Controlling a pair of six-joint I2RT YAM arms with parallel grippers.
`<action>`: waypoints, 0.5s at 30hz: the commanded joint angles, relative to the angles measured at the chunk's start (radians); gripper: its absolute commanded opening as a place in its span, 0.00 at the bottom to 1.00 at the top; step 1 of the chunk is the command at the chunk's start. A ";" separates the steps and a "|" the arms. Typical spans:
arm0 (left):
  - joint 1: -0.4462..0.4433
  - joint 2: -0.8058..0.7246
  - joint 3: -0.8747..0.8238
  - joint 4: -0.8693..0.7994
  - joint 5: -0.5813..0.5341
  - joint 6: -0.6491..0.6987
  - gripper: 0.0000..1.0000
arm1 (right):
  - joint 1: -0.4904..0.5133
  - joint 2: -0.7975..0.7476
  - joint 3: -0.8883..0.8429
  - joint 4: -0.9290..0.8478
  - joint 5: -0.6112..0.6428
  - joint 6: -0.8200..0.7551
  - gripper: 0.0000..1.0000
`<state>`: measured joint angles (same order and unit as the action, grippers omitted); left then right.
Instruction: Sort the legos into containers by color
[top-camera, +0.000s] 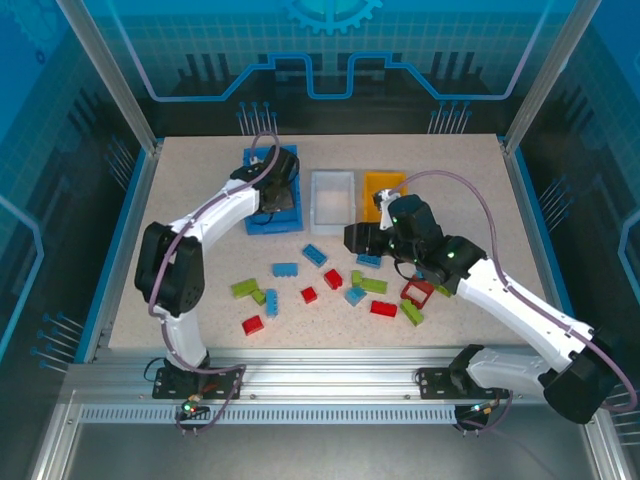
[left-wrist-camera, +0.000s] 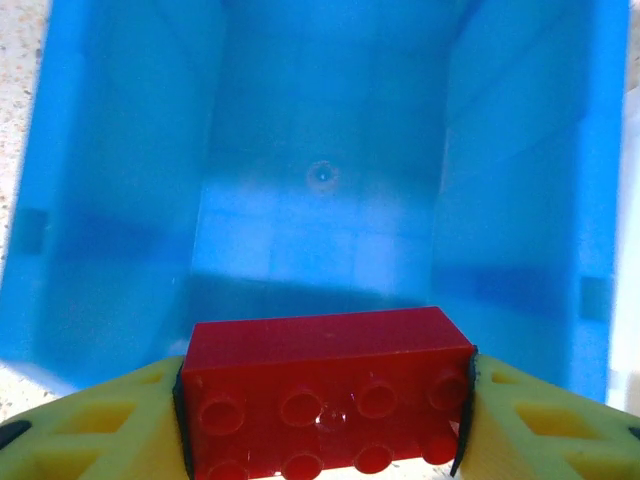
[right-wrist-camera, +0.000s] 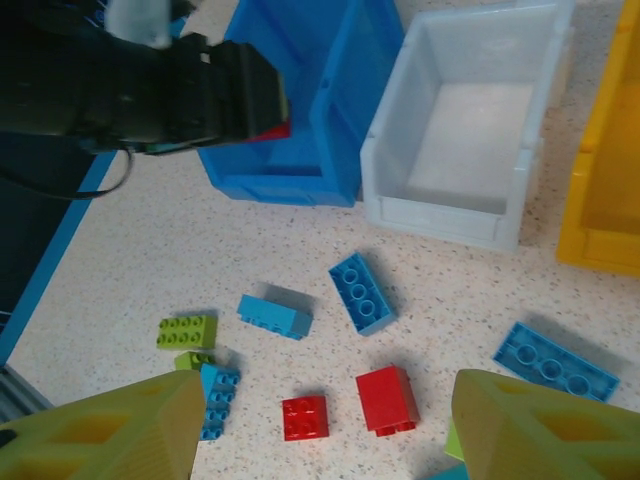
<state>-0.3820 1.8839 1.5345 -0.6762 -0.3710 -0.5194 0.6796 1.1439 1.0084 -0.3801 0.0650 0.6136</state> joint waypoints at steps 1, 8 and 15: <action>0.017 0.035 0.046 -0.022 -0.012 0.044 0.49 | -0.002 0.018 0.031 0.039 -0.051 0.003 0.68; 0.032 0.058 0.004 0.004 0.005 0.029 0.50 | 0.061 0.097 0.072 0.127 -0.135 -0.034 0.68; 0.046 0.099 -0.001 0.017 0.048 0.035 0.51 | 0.250 0.189 0.122 0.162 0.075 -0.079 0.67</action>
<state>-0.3485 1.9469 1.5406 -0.6624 -0.3561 -0.5125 0.8650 1.3144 1.0985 -0.2626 0.0273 0.5732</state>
